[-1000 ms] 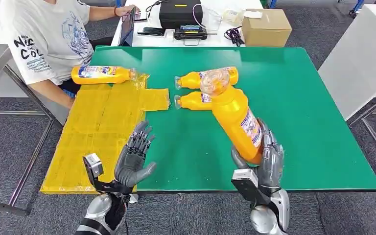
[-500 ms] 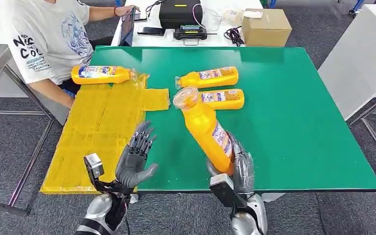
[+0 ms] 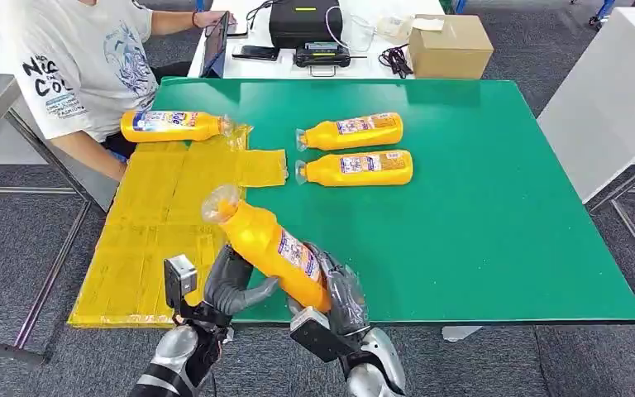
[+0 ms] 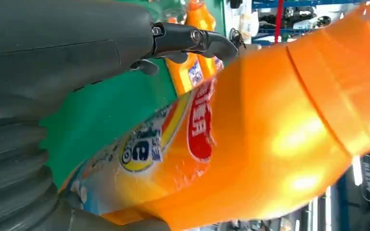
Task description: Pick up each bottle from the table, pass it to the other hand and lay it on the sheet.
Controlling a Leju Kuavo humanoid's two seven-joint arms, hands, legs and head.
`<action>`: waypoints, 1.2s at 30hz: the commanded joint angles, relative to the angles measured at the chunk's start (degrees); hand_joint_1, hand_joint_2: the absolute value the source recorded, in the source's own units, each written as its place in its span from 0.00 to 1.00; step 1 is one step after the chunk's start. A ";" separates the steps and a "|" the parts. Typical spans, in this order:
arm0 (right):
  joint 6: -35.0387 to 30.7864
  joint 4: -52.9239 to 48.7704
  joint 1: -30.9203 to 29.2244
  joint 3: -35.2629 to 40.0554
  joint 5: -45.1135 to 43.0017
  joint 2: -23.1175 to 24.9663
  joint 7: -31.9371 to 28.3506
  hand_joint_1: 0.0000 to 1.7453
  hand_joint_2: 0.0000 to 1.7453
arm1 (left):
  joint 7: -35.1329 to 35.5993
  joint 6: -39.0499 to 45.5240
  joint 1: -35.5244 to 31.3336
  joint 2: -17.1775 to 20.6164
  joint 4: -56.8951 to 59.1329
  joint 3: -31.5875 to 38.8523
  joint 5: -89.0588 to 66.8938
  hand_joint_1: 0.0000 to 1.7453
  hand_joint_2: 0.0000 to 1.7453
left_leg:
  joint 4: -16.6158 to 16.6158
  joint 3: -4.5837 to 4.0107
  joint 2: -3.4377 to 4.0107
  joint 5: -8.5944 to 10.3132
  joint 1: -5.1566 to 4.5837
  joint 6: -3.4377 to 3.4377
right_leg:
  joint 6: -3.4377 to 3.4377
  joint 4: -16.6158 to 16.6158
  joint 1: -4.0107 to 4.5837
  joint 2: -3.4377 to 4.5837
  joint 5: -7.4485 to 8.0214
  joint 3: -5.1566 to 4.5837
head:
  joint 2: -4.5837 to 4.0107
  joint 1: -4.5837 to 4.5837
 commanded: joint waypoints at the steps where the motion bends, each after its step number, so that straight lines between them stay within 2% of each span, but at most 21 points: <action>1: 0.06 9.66 -3.95 4.04 -0.27 -0.32 -0.26 1.00 1.00 | 0.76 -0.29 -1.85 0.55 4.13 -0.67 0.16 0.00 1.00 | -0.05 0.23 0.11 -0.06 0.10 -0.11 | -0.14 -0.08 0.11 0.08 -0.01 0.22 | 0.00 0.02; 3: 0.22 10.34 -4.33 4.28 -0.26 -0.37 -0.15 1.00 1.00 | 0.83 -2.90 -1.81 0.55 4.18 -0.29 2.37 0.00 1.00 | -0.04 0.21 0.09 -0.05 0.09 -0.11 | -0.14 -0.07 0.10 0.06 -0.02 0.20 | 0.00 0.02; 19: -0.10 14.48 -5.68 5.73 1.36 0.17 0.43 1.00 1.00 | 1.01 -5.78 -1.52 0.74 5.08 -0.03 4.67 0.00 1.00 | -0.06 0.26 0.09 -0.06 0.10 -0.11 | -0.15 -0.10 0.11 0.06 -0.03 0.26 | 0.00 0.02; 21: -0.50 14.18 -5.74 5.43 1.01 0.16 0.34 1.00 1.00 | 0.66 -6.32 -1.40 1.11 5.00 -0.26 4.46 1.00 1.00 | -0.07 0.26 0.10 -0.06 0.09 -0.12 | -0.15 -0.10 0.11 0.07 -0.02 0.26 | 0.00 0.02; 32: -0.52 12.69 -5.55 4.24 0.74 -0.03 0.88 0.99 1.00 | -0.97 -1.64 -0.75 1.75 3.55 -0.83 -3.45 1.00 1.00 | -0.03 0.14 0.08 -0.04 0.05 -0.08 | -0.10 -0.04 0.06 0.05 -0.02 0.14 | 0.00 0.00; 35: -0.69 12.60 -5.52 4.06 0.68 0.03 0.83 0.93 1.00 | -0.96 -2.22 -0.42 1.33 2.92 -0.06 -2.55 1.00 1.00 | -0.04 0.16 0.10 -0.04 0.05 -0.08 | -0.10 -0.05 0.06 0.07 -0.01 0.14 | 0.00 0.00; 36: -0.83 12.53 -5.49 3.92 0.60 0.09 0.83 0.77 1.00 | -0.80 -2.50 -0.34 1.23 2.82 0.22 -2.06 1.00 1.00 | -0.02 0.21 0.12 -0.08 0.08 -0.11 | -0.14 -0.05 0.09 0.08 -0.03 0.20 | 0.00 0.02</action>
